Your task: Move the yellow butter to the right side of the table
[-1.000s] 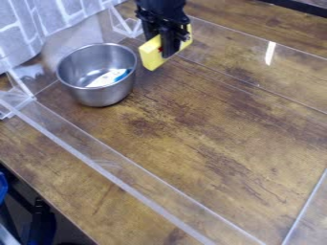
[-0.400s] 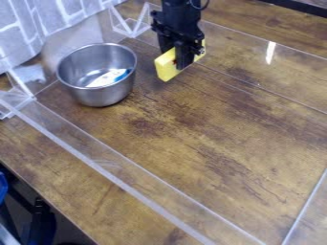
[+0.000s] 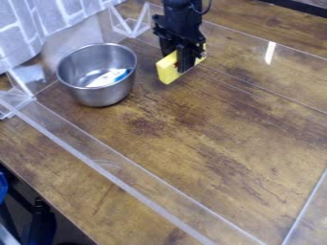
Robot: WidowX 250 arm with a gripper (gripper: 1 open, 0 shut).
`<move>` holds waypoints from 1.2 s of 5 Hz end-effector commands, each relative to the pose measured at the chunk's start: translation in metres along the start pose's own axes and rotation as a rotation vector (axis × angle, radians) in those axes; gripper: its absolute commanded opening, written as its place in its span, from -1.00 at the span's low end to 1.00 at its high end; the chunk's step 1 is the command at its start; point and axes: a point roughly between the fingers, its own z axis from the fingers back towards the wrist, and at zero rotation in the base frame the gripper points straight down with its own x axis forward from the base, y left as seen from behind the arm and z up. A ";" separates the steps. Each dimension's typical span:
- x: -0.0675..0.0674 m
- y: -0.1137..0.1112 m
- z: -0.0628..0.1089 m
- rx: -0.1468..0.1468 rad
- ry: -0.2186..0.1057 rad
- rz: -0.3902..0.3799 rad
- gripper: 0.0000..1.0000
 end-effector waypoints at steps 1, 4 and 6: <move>0.014 -0.010 0.065 0.046 -0.133 -0.027 -1.00; -0.023 -0.058 0.109 0.046 -0.205 -0.044 -1.00; -0.044 -0.118 0.101 0.010 -0.192 -0.091 -1.00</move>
